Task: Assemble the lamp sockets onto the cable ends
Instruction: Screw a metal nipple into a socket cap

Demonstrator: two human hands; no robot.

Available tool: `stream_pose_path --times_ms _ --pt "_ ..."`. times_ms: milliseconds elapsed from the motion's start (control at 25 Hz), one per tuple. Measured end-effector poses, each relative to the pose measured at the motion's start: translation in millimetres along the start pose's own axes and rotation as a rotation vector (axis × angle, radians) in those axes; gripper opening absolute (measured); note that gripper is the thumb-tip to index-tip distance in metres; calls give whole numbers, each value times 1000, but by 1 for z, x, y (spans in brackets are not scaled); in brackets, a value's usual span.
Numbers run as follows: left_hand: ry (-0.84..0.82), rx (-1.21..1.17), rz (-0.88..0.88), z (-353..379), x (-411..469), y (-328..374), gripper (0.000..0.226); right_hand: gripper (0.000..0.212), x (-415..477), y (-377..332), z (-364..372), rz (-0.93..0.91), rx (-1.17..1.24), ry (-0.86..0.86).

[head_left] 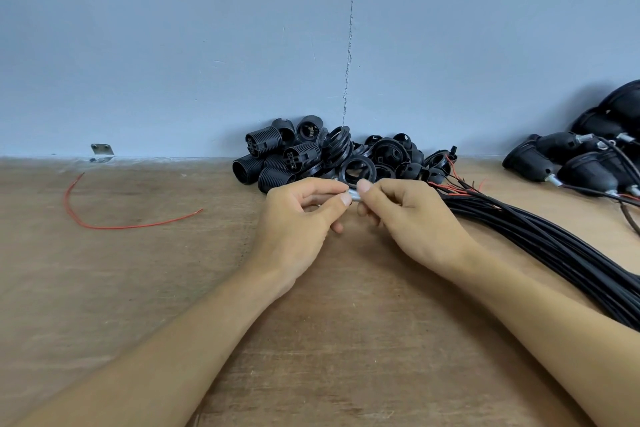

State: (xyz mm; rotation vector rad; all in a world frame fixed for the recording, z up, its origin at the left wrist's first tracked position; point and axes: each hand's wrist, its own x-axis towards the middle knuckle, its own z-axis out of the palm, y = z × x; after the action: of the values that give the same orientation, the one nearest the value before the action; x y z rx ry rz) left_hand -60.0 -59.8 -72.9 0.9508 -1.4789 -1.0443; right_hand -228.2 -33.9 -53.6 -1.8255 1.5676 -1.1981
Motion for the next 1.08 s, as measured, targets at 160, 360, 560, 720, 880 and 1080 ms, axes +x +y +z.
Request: stream_pose_path --times_ms 160,360,560,720,880,1080 --pt "12 -5 -8 0 1 0 13 21 -1 -2 -2 -2 59 -18" --pt "-16 10 -35 0 1 0 12 44 0 0 1 23 -37 -18" --pt "9 -11 -69 1 1 1 14 13 -1 3 -2 -38 -53 -78" --pt "-8 -4 -76 1 0 2 13 46 0 3 0 19 -121 -44" --pt "8 -24 -89 1 0 4 19 13 -1 3 -3 -38 -25 -64" --pt "-7 -21 -88 0 -1 4 16 30 0 4 -3 -56 -95 -133"
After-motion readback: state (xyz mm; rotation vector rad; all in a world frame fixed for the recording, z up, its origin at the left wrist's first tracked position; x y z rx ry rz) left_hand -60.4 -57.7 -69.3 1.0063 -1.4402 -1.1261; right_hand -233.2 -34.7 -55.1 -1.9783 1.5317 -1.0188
